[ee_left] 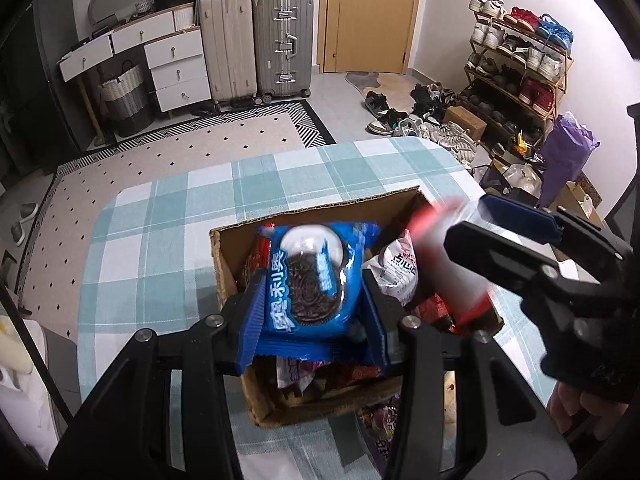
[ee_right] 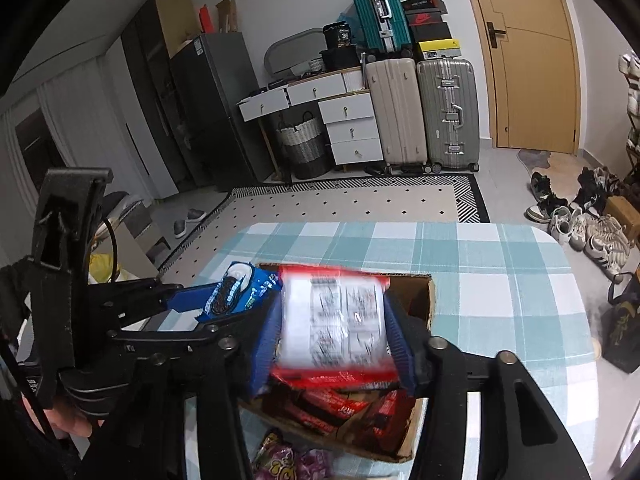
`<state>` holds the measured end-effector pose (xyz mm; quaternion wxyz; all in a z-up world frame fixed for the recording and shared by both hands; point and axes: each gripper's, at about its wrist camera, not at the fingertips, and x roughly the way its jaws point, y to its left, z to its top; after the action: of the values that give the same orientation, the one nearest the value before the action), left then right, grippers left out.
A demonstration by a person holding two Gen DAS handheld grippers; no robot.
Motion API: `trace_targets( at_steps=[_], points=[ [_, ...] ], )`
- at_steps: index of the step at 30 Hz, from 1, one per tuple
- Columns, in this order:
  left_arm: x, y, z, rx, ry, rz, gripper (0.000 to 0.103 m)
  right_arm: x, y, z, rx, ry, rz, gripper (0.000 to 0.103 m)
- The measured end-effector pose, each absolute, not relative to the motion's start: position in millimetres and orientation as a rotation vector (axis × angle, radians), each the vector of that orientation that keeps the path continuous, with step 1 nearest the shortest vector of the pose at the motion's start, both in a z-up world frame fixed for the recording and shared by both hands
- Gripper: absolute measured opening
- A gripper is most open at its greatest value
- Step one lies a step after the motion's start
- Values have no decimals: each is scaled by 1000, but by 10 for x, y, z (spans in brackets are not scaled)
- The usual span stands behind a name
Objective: Organize snacks
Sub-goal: 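Carry the blue Oreo pack and white-and-red pack toward the box with both tools, then lower both packs into the box and open both tools, then withdraw both tools from the box toward the remaining two packs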
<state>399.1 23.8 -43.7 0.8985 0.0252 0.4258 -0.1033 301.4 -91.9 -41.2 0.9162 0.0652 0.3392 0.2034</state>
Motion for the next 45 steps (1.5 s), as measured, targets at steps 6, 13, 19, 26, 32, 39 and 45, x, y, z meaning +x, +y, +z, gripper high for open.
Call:
trace_targets(
  at_steps=[6, 13, 19, 26, 32, 39, 45],
  points=[
    [4057, 283, -466, 41, 854, -198, 81, 2979, -1010, -430, 153, 661, 408, 82],
    [3931, 269, -453, 66, 846, -190, 81, 2936, -1068, -426, 165, 664, 400, 85],
    [3824, 282, -415, 49, 836, -187, 81, 2840, -1060, -371, 159, 654, 398, 87],
    [3610, 310, -339, 33, 818, -184, 81, 2705, -1102, -305, 173, 642, 392, 91],
    [3344, 330, -284, 15, 811, -185, 83, 2484, -1152, -257, 163, 620, 377, 97],
    [3012, 330, -263, 8, 810, -192, 86, 2178, -1204, -226, 163, 612, 380, 98],
    [2727, 332, -215, 4, 795, -185, 89, 1915, -1235, -210, 156, 612, 374, 98]
  ],
)
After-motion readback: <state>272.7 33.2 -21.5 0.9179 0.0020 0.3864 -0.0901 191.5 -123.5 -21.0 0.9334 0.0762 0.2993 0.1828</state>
